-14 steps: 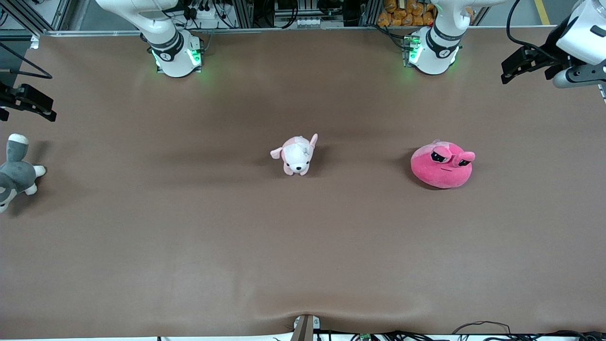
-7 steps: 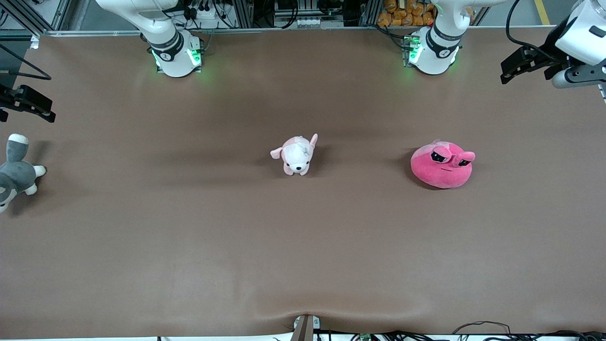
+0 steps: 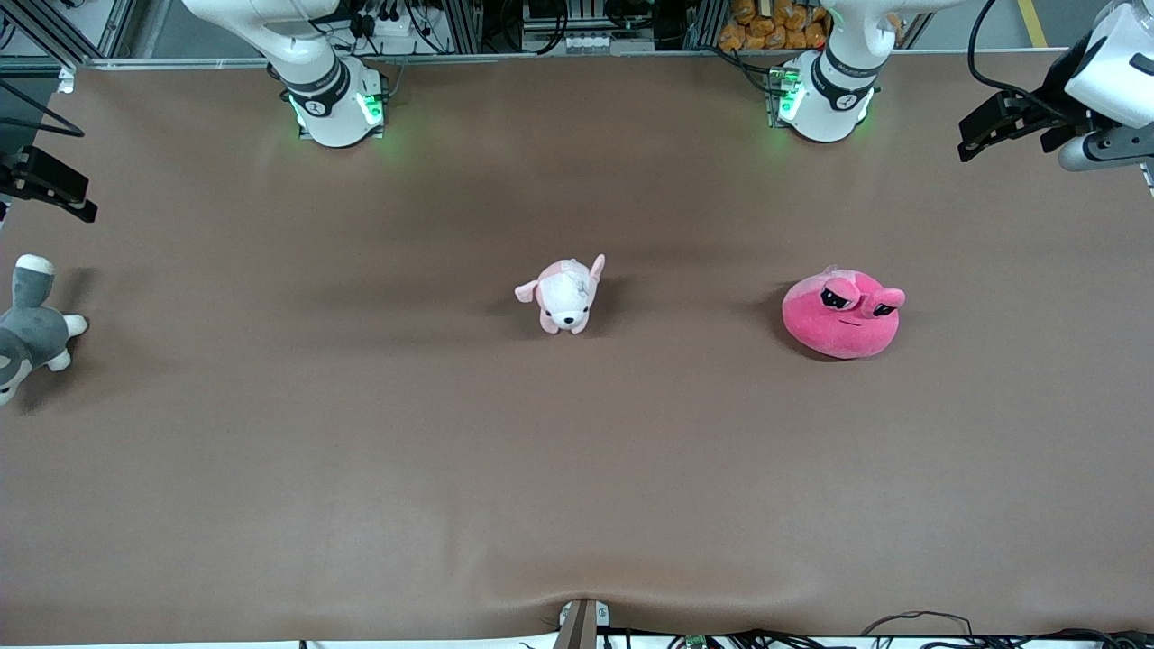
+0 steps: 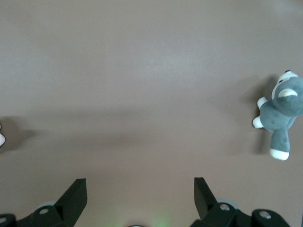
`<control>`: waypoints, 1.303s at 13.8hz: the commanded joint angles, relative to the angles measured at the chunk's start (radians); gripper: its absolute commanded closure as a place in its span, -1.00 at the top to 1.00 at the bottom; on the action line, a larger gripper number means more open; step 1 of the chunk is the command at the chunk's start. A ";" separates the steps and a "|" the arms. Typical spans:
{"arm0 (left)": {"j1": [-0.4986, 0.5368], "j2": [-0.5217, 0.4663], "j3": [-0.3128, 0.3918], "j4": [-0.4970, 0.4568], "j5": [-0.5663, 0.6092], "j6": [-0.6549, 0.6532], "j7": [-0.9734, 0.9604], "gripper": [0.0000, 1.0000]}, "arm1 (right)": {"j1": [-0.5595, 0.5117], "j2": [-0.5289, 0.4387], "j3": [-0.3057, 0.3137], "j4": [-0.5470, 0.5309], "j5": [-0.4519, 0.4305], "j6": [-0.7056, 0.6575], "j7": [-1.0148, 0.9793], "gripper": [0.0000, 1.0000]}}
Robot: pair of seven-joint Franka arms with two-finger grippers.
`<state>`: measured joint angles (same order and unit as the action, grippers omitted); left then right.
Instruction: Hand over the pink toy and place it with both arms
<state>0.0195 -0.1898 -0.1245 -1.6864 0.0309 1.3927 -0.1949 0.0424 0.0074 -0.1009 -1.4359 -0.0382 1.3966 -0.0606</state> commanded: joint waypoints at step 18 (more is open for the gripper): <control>0.011 0.048 -0.009 -0.033 0.006 0.009 -0.136 1.00 | -0.050 0.002 0.013 0.006 0.037 -0.077 0.001 1.00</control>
<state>0.0218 -0.1567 -0.1246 -1.7059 0.0309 1.3926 -0.2836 0.0147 0.0124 -0.0983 -1.4381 -0.0162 1.3409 -0.0613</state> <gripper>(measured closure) 0.000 0.000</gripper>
